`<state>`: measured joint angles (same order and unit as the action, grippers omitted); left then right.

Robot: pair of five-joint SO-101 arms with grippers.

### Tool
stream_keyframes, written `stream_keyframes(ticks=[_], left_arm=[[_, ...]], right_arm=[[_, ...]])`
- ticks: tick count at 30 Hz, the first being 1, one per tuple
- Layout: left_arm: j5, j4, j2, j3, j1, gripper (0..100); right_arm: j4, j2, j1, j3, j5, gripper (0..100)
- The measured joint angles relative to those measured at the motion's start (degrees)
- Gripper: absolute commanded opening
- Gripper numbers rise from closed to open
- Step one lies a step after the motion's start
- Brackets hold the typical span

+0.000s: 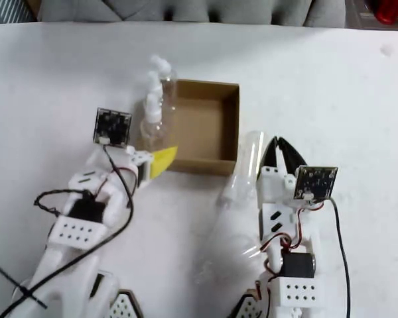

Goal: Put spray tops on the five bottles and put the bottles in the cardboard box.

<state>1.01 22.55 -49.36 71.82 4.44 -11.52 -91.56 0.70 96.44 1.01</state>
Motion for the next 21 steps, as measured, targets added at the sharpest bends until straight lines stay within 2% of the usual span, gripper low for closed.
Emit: stream_keyframes(ticks=[7,11,15,17,21], left_arm=[[0.00,13.45,-10.64,3.34,0.00,37],[0.00,16.97,-17.85,9.85,-0.18,37],[0.00,18.55,-26.46,16.70,-3.87,36],[0.00,19.16,-30.95,20.04,-5.80,31],[0.00,20.04,-38.86,25.67,-9.05,15]], right_arm=[[-0.62,0.00,0.00,0.00,0.00,1.6],[-1.32,0.00,0.00,0.00,0.00,1.6],[-1.32,0.00,0.00,0.00,0.00,1.6],[-1.32,0.00,-0.18,0.00,0.00,1.6],[-1.32,0.00,-3.16,0.00,0.00,1.7]])
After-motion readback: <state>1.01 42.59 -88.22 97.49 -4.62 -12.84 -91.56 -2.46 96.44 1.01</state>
